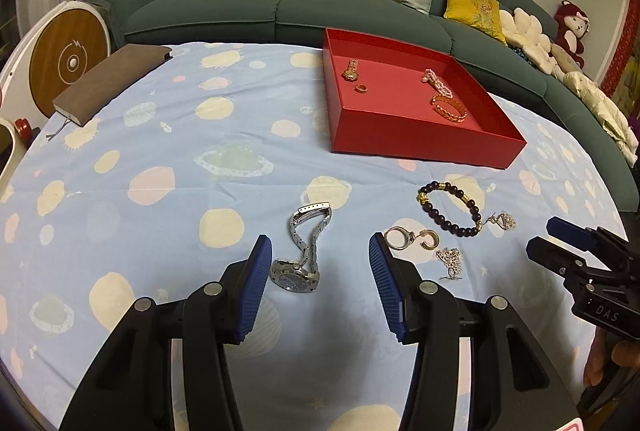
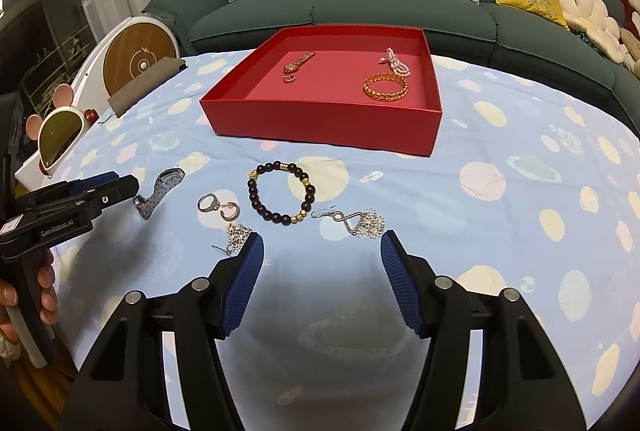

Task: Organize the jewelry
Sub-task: 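Withdraw both tools and move the left tool toward the silver watch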

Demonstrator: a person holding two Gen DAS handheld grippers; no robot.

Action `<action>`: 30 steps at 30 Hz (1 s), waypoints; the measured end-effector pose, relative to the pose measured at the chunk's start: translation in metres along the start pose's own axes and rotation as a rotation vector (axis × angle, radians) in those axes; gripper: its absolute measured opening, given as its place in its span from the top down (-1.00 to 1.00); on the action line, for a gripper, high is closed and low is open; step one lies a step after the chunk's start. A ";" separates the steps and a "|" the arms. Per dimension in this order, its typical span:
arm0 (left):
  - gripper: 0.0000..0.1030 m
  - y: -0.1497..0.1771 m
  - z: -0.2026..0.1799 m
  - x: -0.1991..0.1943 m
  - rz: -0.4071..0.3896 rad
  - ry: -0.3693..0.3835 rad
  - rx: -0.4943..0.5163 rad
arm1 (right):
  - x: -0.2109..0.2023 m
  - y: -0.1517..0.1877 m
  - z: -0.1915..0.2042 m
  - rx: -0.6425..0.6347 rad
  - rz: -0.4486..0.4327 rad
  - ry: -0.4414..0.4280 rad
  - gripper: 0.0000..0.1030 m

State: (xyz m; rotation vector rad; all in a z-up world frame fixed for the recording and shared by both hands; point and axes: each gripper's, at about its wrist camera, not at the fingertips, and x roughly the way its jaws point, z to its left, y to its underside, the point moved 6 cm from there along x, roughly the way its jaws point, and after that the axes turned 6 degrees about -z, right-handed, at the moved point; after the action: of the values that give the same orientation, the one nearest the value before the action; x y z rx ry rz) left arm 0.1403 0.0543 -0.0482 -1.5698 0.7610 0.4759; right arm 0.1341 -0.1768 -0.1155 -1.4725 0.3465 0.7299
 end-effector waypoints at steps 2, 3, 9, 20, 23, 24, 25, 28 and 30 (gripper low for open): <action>0.05 0.001 0.000 -0.001 0.004 0.006 -0.006 | 0.003 -0.001 0.006 -0.010 0.003 -0.010 -0.12; 0.05 0.002 0.000 -0.001 0.008 0.009 -0.005 | 0.004 -0.002 0.009 -0.015 0.003 -0.015 -0.12; -0.01 0.011 0.002 0.002 0.029 0.009 0.007 | 0.013 -0.002 0.025 -0.038 0.017 -0.045 -0.08; -0.01 0.023 0.011 0.019 0.072 -0.008 0.005 | 0.026 0.001 0.042 -0.058 0.045 -0.071 -0.05; -0.01 0.022 0.012 0.022 0.067 -0.004 -0.001 | 0.027 0.000 0.041 -0.053 0.044 -0.069 -0.05; -0.01 0.023 0.011 0.023 0.067 -0.001 0.003 | 0.027 0.000 0.040 -0.050 0.044 -0.068 -0.05; 0.01 0.023 0.010 0.024 0.068 0.000 0.008 | 0.027 0.000 0.039 -0.046 0.045 -0.067 -0.05; 0.20 0.024 0.007 0.026 0.072 0.003 0.019 | 0.026 -0.001 0.035 -0.034 0.047 -0.063 -0.05; 0.32 0.025 0.006 0.028 0.069 0.000 0.030 | 0.025 -0.001 0.033 -0.028 0.047 -0.062 -0.05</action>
State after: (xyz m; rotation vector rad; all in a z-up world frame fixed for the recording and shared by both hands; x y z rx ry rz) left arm 0.1428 0.0547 -0.0856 -1.5191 0.8214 0.5125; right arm 0.1465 -0.1387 -0.1269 -1.4689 0.3252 0.8192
